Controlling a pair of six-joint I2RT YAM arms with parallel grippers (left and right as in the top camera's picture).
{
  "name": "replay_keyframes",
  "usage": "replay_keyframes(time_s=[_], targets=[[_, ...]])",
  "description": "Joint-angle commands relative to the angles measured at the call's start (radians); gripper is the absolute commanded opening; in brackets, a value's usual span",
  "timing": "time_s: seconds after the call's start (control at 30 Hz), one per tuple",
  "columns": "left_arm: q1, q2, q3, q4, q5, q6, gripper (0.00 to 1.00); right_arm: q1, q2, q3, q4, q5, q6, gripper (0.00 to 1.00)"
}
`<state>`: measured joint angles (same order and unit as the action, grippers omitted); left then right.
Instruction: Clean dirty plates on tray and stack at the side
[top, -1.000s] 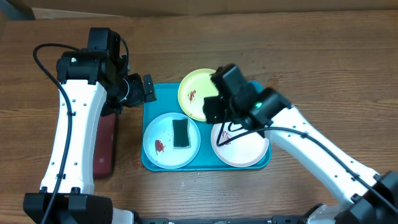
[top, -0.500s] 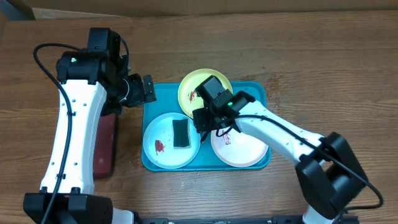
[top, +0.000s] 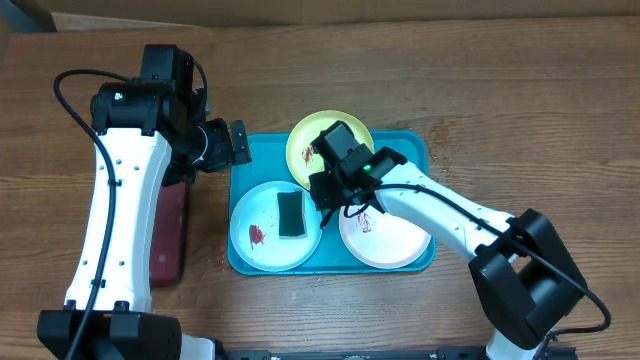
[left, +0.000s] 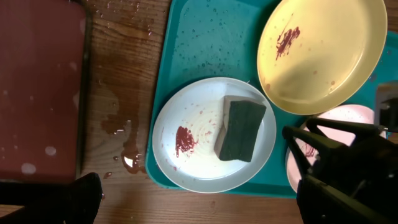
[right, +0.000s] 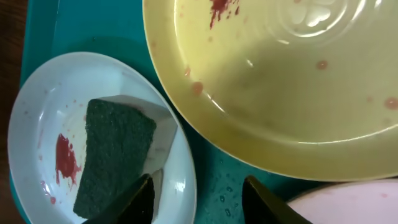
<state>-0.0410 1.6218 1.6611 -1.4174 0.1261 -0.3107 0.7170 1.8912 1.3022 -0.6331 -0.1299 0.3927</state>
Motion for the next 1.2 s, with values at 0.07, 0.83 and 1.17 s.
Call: replay_keyframes(time_s=[0.07, 0.83, 1.17], targets=[[0.001, 0.009, 0.002, 0.000, -0.003, 0.019, 1.00, 0.050, 0.073, -0.007, 0.024, 0.009, -0.001, 0.48], [-0.021, 0.010, -0.054, 0.029, 0.093, 0.090, 1.00, 0.063, 0.117, -0.007, 0.007, 0.076, -0.001, 0.18], [-0.026, 0.011, -0.348, 0.256, 0.275, 0.109, 0.99, 0.062, 0.117, -0.007, 0.016, 0.046, 0.000, 0.12]])
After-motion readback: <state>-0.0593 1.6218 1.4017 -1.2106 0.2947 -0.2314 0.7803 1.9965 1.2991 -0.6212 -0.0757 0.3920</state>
